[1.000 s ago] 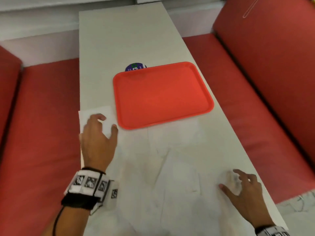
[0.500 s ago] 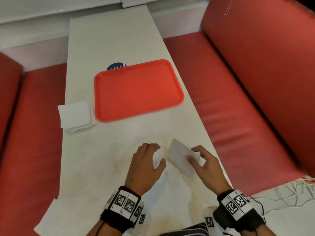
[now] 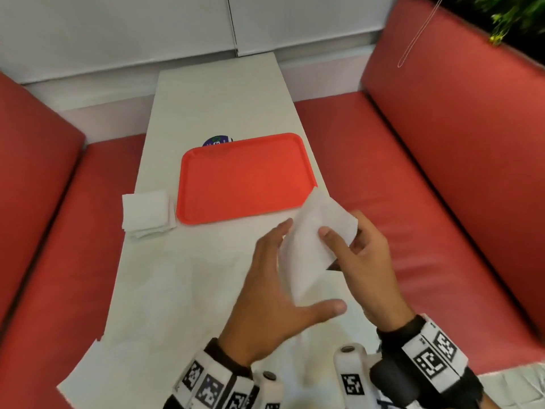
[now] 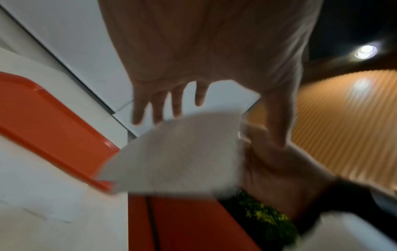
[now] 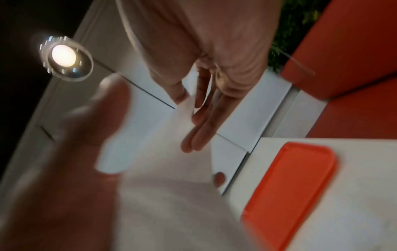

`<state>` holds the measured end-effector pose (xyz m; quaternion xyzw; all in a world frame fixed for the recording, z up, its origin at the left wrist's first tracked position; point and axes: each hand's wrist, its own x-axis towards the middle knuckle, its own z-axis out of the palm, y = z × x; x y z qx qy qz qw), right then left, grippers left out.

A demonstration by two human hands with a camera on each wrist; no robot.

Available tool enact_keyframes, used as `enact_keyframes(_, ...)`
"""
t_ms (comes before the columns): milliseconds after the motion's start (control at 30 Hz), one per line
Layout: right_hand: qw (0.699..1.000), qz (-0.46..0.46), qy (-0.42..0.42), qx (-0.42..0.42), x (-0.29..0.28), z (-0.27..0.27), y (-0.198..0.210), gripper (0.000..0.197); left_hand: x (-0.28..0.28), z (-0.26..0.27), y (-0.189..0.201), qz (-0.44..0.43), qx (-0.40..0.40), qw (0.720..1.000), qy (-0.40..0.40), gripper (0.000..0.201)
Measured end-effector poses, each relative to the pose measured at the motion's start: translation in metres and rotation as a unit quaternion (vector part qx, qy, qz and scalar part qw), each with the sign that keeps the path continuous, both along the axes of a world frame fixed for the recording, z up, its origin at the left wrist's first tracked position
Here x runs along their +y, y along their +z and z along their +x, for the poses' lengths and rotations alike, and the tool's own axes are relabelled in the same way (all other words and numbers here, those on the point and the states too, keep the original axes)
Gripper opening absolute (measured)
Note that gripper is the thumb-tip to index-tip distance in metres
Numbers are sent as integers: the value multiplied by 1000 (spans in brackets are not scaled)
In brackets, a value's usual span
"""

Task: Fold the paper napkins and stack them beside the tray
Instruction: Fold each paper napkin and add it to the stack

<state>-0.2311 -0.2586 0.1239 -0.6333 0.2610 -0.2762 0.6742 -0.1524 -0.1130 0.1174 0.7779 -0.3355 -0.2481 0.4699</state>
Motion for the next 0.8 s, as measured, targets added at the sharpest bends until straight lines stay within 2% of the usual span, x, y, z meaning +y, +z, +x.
enact_keyframes(67,997,52,45,-24,6,0,9,4,-4,-7,-2,8,-17,1000,4,87)
enact_keyframes(100,995,68,68,-35,8,0,12,6,-6,-6,-5,-12,7,1000,19,70)
enact_keyframes(167,992,70,89,-49,11,-1,12,17,-6,-3,-4,-58,118,989,62,39)
enact_keyframes(233,998,7,64,-17,9,-2,6,31,-4,-1,-3,-113,267,950,114,31)
enact_keyframes(300,996,-51,44,61,7,-7,-5,38,0,1,2,-146,418,883,154,34)
enact_keyframes(333,992,-50,54,100,7,-10,-8,41,1,1,5,-151,460,861,156,36)
enact_keyframes(367,988,-36,75,127,7,-13,-11,43,1,1,7,-151,476,853,151,37)
enact_keyframes(433,987,13,107,117,9,-16,-16,32,1,0,8,-148,464,862,144,33)
enact_keyframes(533,993,67,83,55,8,-16,-16,12,0,2,6,-157,381,899,147,27)
enact_keyframes(667,991,104,73,40,4,-16,-12,16,6,13,4,-156,268,938,152,20)
enact_keyframes(800,988,126,86,21,3,-14,-7,19,14,20,6,-170,216,952,136,16)
